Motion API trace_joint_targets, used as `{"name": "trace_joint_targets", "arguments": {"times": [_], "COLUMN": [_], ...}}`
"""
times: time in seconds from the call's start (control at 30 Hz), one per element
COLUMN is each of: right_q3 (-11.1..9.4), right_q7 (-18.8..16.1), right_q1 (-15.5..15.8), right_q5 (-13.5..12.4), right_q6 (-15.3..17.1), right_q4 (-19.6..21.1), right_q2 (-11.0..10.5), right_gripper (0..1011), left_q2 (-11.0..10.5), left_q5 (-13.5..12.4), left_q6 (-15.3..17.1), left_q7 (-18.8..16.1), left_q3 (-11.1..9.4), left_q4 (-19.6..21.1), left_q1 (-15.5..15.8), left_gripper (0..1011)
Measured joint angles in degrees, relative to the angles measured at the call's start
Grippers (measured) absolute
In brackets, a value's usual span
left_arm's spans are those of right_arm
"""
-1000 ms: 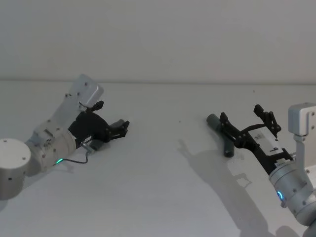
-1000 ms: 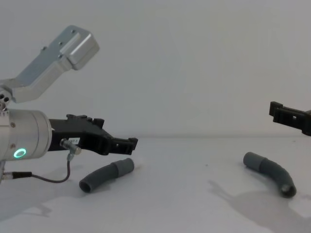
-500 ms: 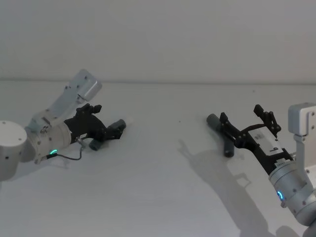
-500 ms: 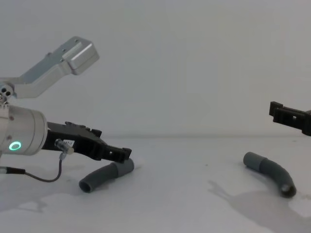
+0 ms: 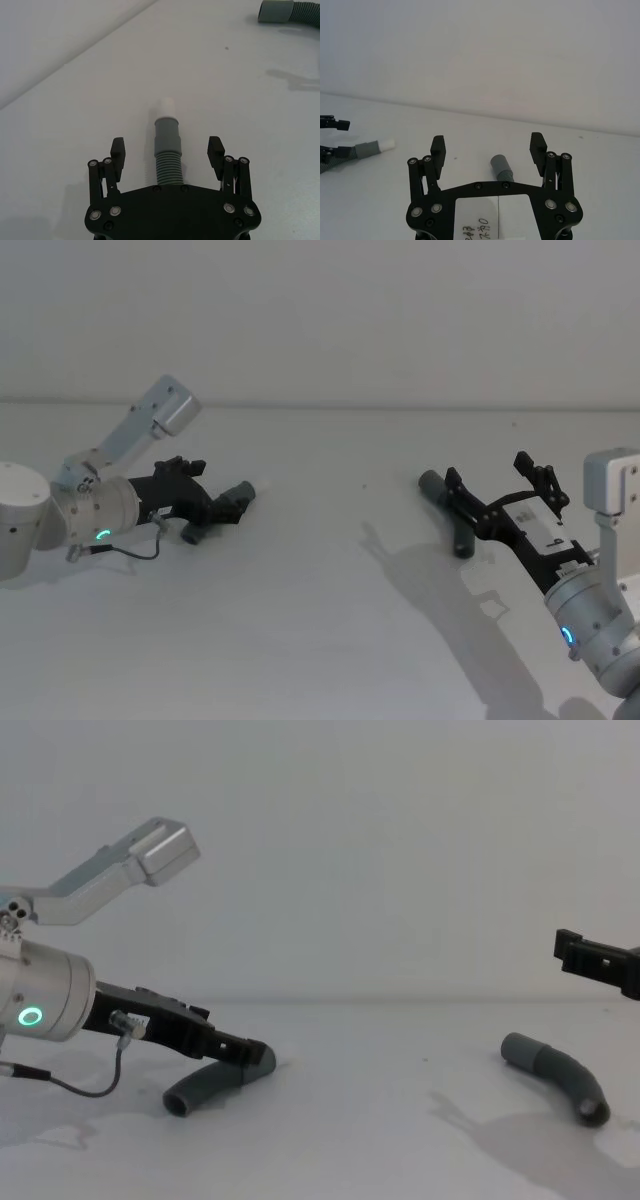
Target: Use both hands to pick up one end of the pipe from the table, align the ends, and insert them.
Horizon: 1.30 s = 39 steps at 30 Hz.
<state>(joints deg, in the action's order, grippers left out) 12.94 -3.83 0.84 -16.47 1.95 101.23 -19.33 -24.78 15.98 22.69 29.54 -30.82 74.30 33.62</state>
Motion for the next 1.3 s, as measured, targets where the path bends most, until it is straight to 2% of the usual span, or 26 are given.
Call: {"name": "trace_joint_targets", "arguments": {"times": [0.73, 1.3], "right_q3": [0.0, 0.0], "right_q7": [0.0, 0.0], "right_q1": [0.0, 0.0], "right_q5": [0.0, 0.0], "right_q6": [0.0, 0.0], "right_q4": [0.0, 0.0], "right_q2": [0.0, 0.0], "right_gripper": [1001, 1001], "left_q2": [1.69, 3.06], "left_q5": [0.81, -0.1], "left_q6": [-0.51, 0.23], "left_q7": [5.31, 7.1], "left_q3": [-2.81, -5.08], "left_q4": [-8.4, -12.95], "left_q1": [5.23, 8.04], "left_gripper": [1001, 1001]}}
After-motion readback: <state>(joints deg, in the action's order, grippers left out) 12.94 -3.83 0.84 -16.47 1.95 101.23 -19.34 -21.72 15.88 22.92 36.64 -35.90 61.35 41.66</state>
